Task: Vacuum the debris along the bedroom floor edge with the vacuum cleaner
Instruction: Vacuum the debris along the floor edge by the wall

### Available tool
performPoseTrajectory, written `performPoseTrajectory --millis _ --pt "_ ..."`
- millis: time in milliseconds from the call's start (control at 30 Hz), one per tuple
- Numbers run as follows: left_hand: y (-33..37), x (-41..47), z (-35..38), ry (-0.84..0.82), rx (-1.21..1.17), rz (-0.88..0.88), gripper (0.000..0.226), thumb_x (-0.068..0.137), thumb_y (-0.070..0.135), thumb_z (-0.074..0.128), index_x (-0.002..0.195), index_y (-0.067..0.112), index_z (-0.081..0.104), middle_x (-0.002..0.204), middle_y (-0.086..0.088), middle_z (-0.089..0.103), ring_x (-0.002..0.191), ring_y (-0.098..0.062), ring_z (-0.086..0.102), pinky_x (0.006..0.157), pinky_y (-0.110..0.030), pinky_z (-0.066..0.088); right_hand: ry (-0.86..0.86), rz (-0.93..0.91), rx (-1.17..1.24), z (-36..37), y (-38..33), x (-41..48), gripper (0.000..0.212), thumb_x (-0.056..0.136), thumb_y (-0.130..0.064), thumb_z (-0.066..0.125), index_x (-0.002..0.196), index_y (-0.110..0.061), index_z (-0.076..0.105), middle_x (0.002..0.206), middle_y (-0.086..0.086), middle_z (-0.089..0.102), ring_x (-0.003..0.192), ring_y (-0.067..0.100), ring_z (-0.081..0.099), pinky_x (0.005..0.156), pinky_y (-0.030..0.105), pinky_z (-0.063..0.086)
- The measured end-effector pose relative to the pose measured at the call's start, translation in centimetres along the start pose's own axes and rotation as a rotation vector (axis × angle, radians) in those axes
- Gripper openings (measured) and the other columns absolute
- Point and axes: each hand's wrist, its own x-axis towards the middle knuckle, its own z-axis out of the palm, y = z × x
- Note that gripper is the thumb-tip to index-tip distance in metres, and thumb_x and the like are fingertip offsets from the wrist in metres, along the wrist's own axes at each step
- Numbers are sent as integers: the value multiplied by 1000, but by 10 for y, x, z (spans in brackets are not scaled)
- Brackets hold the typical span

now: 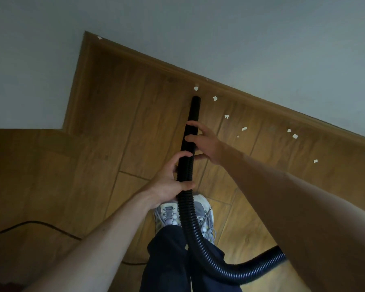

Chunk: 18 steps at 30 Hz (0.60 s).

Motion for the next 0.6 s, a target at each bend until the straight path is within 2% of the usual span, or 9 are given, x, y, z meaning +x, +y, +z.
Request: performPoseTrajectory --millis 133,367,433,500,600 --pt "2 7 -2 21 23 37 67 82 -1 74 121 48 50 118 -5 51 101 -23 60 70 -36 61 5 -6 7 -1 -9 3 49 94 -12 58 135 -39 48 113 2 61 90 19 65 64 31 58" --pt "14 17 -13 36 70 62 68 82 3 75 120 52 48 120 -1 52 108 -25 58 69 -36 60 20 -36 24 2 -25 14 49 94 -12 58 134 -39 49 110 -1 60 94 20 65 77 38 59" --pt "17 18 -16 32 72 64 68 82 4 75 120 52 47 122 -1 51 110 -24 57 74 -40 61 22 -36 27 3 -29 15 49 94 -12 58 134 -39 49 112 0 60 96 21 65 81 41 58" --pt "19 19 -18 31 80 62 68 82 4 75 119 54 48 123 1 51 113 -23 55 79 -43 60 21 -34 27 4 -31 16 49 94 -12 58 134 -39 49 113 1 60 97 21 65 81 41 58" --pt "19 18 -18 21 77 53 68 82 3 75 118 54 48 122 1 51 114 -24 55 76 -43 61 22 -39 32 5 -29 15 50 94 -12 58 135 -38 49 114 2 60 96 21 65 76 37 59"
